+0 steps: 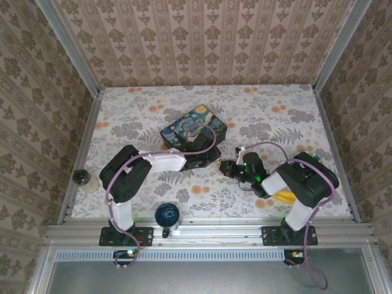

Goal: Unlock a padlock with a key

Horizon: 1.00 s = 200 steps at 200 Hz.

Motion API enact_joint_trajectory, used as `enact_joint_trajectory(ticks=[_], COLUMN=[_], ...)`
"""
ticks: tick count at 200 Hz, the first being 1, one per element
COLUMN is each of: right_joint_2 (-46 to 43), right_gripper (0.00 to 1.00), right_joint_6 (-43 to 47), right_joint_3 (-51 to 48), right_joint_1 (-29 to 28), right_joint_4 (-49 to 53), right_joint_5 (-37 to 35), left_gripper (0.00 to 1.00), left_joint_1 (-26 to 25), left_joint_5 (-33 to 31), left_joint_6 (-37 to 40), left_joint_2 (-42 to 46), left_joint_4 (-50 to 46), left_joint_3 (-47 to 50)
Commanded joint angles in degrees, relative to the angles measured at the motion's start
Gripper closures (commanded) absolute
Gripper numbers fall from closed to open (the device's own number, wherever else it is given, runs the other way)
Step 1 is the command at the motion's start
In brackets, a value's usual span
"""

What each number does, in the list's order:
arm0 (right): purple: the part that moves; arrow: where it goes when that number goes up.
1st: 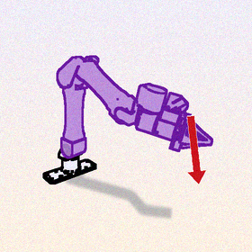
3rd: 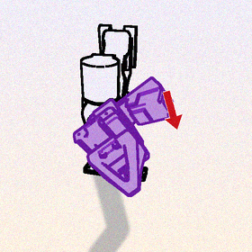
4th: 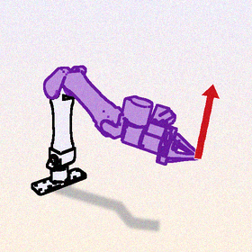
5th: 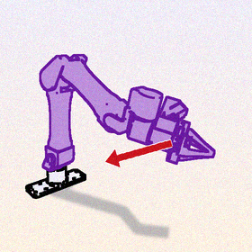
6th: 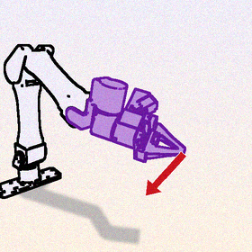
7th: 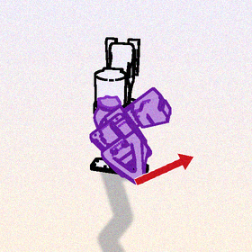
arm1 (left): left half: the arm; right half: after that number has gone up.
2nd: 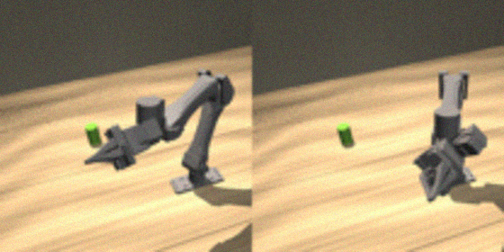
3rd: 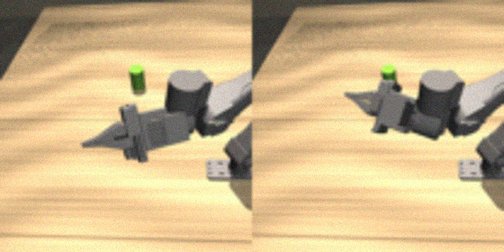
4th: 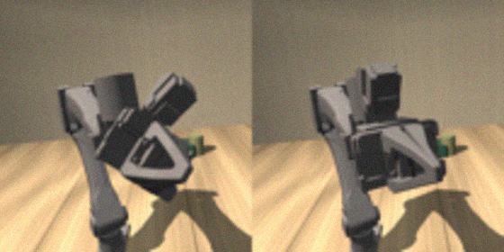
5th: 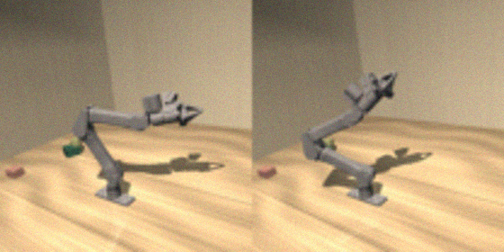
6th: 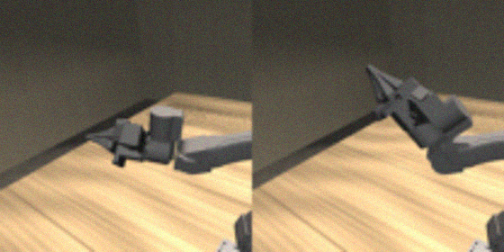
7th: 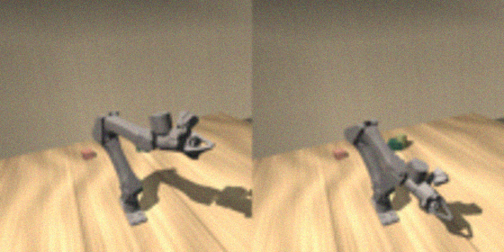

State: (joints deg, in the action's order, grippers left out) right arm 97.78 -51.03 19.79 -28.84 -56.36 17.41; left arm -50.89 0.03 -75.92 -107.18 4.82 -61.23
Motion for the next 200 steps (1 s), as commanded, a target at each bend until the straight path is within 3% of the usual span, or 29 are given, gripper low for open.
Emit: enact_joint_trajectory(ticks=[1, 200], right_joint_2=[-1.5, 1.1], right_gripper=[1.0, 1.0], right_joint_6=[1.6, 5.0], right_joint_3=[2.4, 7.4], right_joint_1=[0.6, 2.0], right_joint_4=[1.3, 2.0], right_joint_5=[-1.0, -0.4], left_gripper=[0.97, 1.0], left_joint_1=[-0.5, -1.5], left_joint_5=[2.9, 4.1], left_joint_6=[-1.2, -2.2], left_joint_2=[1.4, 2.1], left_joint_4=[1.8, 4.4], left_joint_3=[1.1, 2.7])
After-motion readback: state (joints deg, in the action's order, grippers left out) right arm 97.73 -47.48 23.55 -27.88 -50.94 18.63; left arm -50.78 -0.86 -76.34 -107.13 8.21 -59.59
